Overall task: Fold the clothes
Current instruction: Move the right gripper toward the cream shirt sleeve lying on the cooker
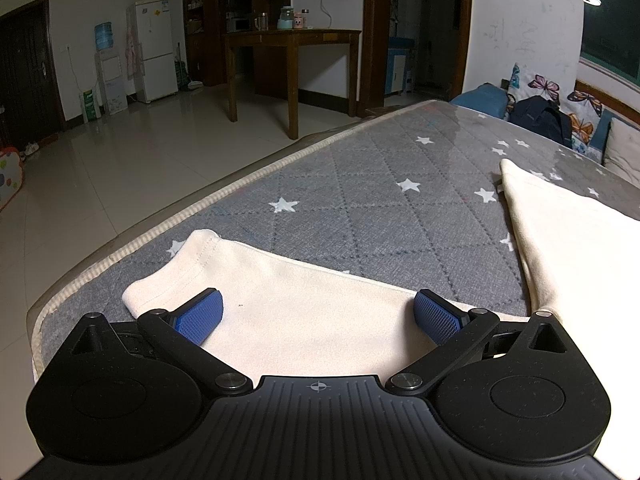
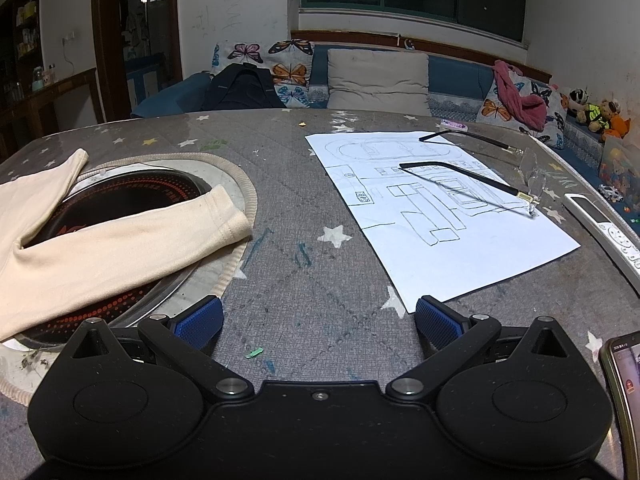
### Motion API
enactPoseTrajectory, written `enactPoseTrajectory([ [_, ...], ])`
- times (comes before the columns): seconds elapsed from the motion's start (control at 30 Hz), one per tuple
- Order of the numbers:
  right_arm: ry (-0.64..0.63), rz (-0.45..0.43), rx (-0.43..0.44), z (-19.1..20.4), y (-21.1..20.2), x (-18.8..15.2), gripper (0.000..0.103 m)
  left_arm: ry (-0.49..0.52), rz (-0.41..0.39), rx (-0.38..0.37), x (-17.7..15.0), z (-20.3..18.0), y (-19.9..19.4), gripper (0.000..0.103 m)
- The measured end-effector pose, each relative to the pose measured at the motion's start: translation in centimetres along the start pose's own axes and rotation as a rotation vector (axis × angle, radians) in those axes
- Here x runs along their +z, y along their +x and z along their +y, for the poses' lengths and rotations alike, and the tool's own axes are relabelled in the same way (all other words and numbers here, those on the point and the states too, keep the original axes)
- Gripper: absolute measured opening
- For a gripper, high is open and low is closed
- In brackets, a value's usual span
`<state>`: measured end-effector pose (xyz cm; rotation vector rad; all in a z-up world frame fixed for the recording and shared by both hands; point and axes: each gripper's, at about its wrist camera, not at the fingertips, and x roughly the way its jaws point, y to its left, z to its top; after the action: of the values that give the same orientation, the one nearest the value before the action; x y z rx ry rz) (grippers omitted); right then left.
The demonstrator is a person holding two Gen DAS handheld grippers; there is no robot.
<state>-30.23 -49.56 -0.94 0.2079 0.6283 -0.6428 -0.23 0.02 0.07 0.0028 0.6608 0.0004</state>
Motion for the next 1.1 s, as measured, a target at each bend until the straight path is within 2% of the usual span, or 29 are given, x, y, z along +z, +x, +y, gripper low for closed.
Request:
enactPoseTrajectory([
  [0.23, 0.080, -0.008, 0.073, 0.3, 0.2, 0.9, 0.103, 0.000, -0.002, -0.001, -0.1, 0.1, -0.1, 0.103],
  [0.37, 0.054, -0.034, 0.089, 1.5, -0.6, 1.6, 0.095, 0.002, -0.008, -0.007, 0.0, 0.3, 0.1, 0.102],
  [0.4, 0.050, -0.033, 0.088, 2.3, -0.4, 1.7, 0.091, 0.004, -0.009, -0.009, 0.0, 0.4, 0.1, 0.103],
  [0.7, 0.064, 0.001, 0.134, 4.8, 1.5, 3.2, 0.076, 0.027, -0.051, -0.040, 0.5, 1.0, -1.0, 0.102],
  [0.83, 0.065, 0.016, 0.136, 5.5, 2.2, 3.5, 0.074, 0.034, -0.059, -0.067, 0.6, 1.3, -1.9, 0.102],
  [1.1, 0.069, 0.026, 0.134, 6.0, 3.0, 3.9, 0.064, 0.059, -0.069, -0.130, 0.4, 0.8, -4.2, 0.102],
])
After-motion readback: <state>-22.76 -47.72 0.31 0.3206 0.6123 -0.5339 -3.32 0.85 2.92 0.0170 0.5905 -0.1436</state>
